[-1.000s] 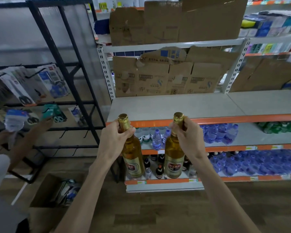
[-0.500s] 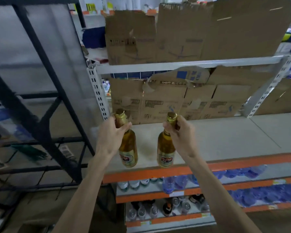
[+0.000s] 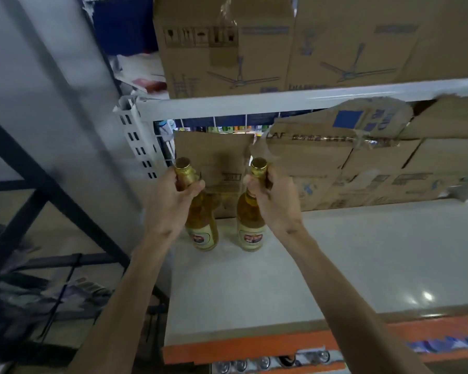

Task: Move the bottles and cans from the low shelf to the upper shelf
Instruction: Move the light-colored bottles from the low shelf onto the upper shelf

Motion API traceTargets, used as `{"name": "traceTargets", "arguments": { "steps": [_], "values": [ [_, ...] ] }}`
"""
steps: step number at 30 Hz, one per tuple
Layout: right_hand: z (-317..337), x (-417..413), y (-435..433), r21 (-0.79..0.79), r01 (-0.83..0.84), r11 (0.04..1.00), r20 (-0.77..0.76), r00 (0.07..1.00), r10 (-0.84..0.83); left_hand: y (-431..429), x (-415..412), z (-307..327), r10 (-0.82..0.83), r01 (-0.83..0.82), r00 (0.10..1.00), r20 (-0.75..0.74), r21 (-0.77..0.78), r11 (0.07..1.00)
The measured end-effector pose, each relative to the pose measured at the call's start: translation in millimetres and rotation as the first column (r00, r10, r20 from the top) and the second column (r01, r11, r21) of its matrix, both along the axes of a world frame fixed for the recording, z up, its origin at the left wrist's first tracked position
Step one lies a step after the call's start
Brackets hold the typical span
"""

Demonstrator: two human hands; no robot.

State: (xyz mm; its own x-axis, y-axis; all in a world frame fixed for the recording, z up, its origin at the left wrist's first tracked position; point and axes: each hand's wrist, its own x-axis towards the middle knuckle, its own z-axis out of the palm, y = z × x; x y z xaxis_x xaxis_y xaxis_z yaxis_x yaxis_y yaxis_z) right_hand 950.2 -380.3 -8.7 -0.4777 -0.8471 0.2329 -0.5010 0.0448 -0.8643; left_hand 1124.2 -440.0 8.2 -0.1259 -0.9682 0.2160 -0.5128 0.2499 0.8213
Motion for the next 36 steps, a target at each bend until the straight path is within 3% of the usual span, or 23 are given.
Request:
{"name": "traceTargets", "arguments": {
  "steps": [25,30,36],
  "values": [
    [-4,-1,-46,0.078,-0.127,0.989,-0.006,0.992,0.128,-42,-8,-20,0.000,-0.001,0.999,0.052,0.020,1.000],
    [-5,-6,-40,0.120,-0.116,0.986,-0.115,0.985,0.130,-41,7,-24,-0.139,0.144,0.989,-0.044,0.164,0.976],
    [-2,-9,-43,0.139,-0.084,0.987,-0.154,0.982,0.105,-41,7,-22,-0.052,0.052,0.999,-0.001,0.091,0.994]
  ]
}}
